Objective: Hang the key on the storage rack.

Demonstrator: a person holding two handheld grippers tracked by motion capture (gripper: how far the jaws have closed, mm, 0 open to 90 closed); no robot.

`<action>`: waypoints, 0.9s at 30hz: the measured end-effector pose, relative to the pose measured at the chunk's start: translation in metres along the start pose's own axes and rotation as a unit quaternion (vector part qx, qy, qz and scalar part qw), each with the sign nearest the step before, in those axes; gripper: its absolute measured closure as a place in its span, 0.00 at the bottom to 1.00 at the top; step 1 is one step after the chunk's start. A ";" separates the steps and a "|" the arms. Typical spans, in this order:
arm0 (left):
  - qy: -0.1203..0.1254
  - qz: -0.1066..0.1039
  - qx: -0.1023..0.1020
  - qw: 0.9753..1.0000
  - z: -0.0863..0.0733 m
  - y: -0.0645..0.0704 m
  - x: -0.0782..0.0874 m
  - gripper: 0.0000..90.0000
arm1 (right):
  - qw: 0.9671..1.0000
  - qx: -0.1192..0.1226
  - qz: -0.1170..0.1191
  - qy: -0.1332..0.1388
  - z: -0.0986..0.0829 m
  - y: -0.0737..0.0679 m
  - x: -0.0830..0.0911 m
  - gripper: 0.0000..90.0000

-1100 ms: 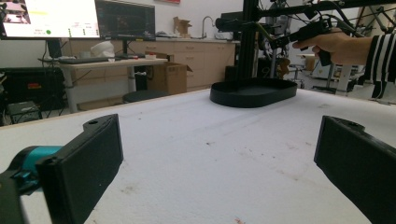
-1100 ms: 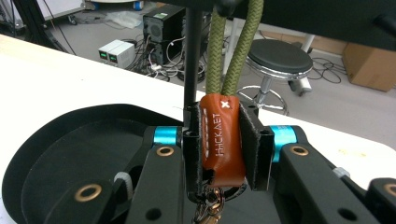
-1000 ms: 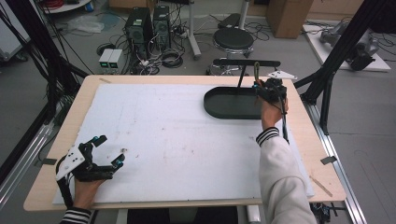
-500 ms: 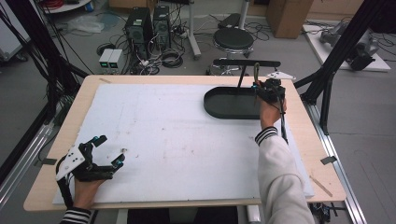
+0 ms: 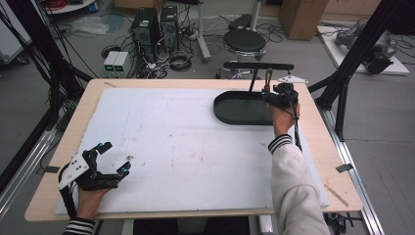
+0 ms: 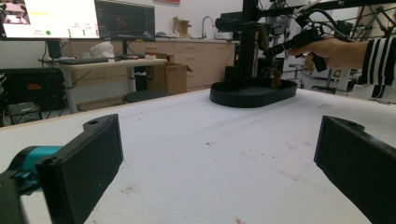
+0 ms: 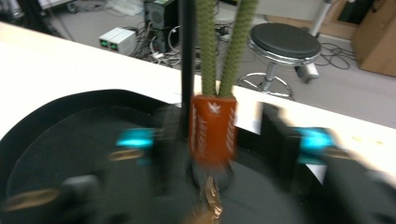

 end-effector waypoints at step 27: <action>-0.003 0.001 -0.004 1.000 0.000 0.000 0.000 0.02 | 0.973 0.001 0.171 0.154 -0.057 -0.011 0.127 0.00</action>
Point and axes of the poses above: each handheld gripper's, and its own axes: x roughly backward along the jaws, z roughly out of its top, y roughly to its right, the point moved 1 cm from there along -x, roughly forward along the jaws, and after that the axes turned 6 degrees about -z, right-handed, at the moved point
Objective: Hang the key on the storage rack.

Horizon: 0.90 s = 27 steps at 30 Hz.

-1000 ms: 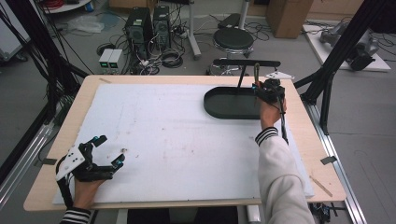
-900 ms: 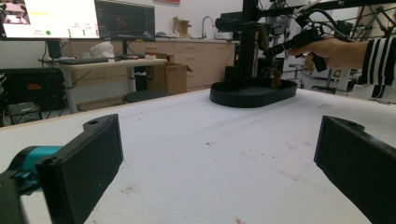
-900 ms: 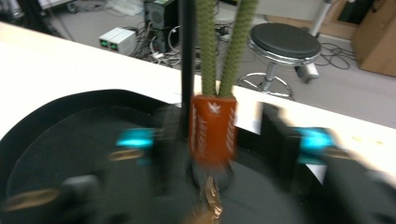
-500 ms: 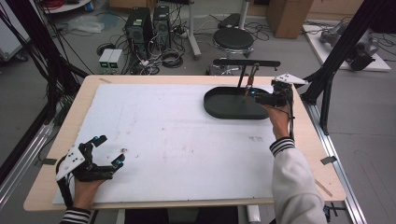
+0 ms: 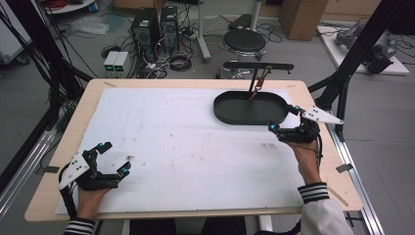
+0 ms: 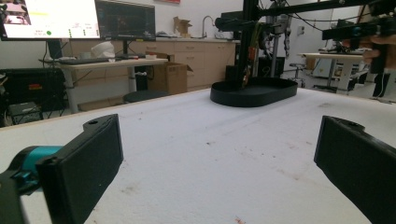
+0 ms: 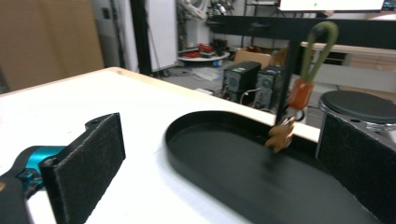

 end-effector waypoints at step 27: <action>0.002 0.001 0.000 1.000 0.000 0.000 0.000 0.02 | 0.996 0.021 -0.010 0.081 -0.087 -0.035 0.053 0.00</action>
Point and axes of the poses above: each handheld gripper's, and its own axes: x roughly backward along the jaws, z roughly out of its top, y roughly to its right, the point moved 1 cm from there along -x, roughly forward along the jaws, and after that the axes turned 6 degrees about -z, right-handed, at the moved point
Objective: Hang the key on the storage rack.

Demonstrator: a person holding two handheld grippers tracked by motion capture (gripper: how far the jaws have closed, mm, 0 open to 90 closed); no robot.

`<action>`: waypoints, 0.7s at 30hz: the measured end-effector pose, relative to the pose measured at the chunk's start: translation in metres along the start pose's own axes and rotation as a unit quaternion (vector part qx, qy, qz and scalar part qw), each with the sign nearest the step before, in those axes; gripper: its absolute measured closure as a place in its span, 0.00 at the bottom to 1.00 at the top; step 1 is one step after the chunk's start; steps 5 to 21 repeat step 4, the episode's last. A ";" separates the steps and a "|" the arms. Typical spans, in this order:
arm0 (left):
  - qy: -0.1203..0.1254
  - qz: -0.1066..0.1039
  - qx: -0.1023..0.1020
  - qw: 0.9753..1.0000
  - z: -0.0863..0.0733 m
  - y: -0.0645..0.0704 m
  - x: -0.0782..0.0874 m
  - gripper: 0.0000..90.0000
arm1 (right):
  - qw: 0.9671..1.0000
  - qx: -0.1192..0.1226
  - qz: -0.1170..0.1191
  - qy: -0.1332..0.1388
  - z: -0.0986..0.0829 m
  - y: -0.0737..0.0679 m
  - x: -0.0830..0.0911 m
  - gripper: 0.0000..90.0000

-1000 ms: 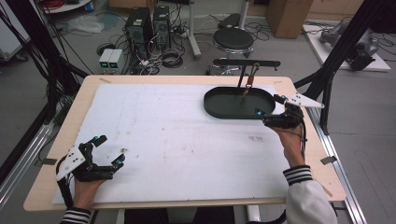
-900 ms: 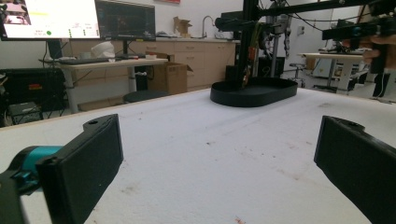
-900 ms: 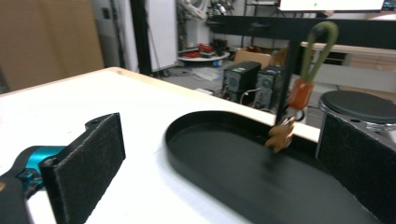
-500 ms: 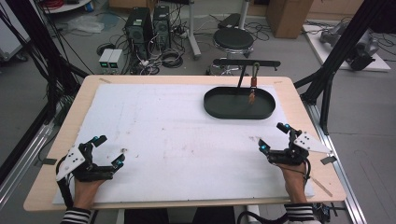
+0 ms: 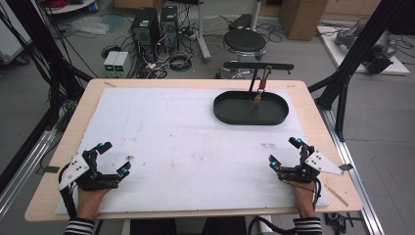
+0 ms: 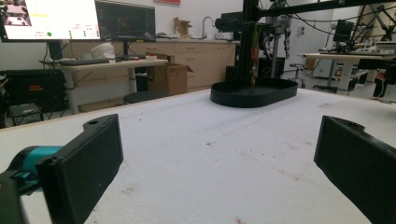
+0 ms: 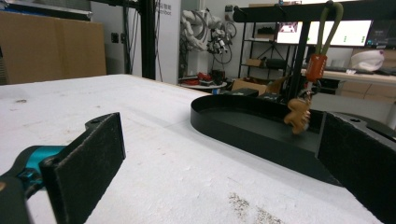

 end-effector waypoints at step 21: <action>0.000 0.000 -0.001 1.000 0.000 0.000 0.000 0.02 | 1.000 -0.003 -0.005 0.001 0.000 0.000 0.000 0.00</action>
Point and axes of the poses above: each handheld gripper's, and its own axes: x roughly backward along the jaws, z roughly out of its top, y roughly to its right, the point moved 1 cm from there along -x, roughly forward along the jaws, and after that the axes turned 6 degrees about -z, right-handed, at the moved point
